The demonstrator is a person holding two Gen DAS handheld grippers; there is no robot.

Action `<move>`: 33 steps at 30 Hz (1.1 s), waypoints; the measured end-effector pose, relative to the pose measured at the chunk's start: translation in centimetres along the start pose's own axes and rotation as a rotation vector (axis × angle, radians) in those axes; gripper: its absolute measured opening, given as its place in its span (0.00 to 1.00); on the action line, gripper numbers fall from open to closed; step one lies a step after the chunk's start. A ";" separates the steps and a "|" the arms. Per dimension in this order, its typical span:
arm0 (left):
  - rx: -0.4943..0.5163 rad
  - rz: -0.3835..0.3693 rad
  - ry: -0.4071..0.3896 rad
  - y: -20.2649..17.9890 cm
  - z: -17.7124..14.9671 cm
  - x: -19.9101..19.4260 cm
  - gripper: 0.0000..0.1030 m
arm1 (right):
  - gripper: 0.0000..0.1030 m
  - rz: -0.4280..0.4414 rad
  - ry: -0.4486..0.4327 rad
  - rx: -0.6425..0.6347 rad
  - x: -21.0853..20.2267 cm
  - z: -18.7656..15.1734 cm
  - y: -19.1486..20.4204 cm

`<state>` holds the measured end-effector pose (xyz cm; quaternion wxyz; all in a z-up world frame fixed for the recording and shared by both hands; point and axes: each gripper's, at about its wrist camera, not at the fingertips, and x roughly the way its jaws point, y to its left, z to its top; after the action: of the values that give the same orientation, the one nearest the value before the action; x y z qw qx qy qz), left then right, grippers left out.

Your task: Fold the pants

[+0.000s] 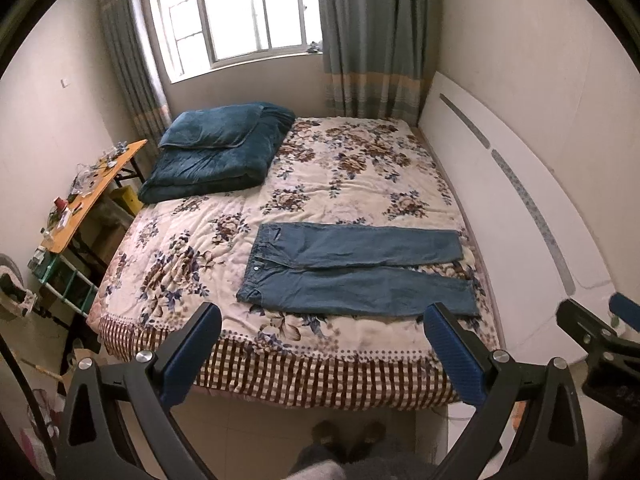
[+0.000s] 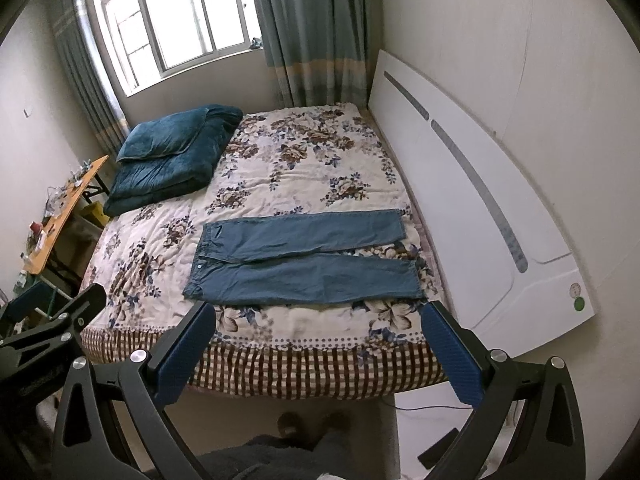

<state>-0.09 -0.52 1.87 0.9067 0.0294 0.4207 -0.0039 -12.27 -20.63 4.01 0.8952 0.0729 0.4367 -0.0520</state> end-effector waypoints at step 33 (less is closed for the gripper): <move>0.174 0.085 0.366 1.4 14.3 59.1 1.00 | 1.00 -0.050 0.461 -0.171 67.9 17.2 6.3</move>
<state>49.08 1.08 -33.92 0.8085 0.1254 0.5750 0.0035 43.70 -19.45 -38.61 0.7730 -0.0040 0.6340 -0.0192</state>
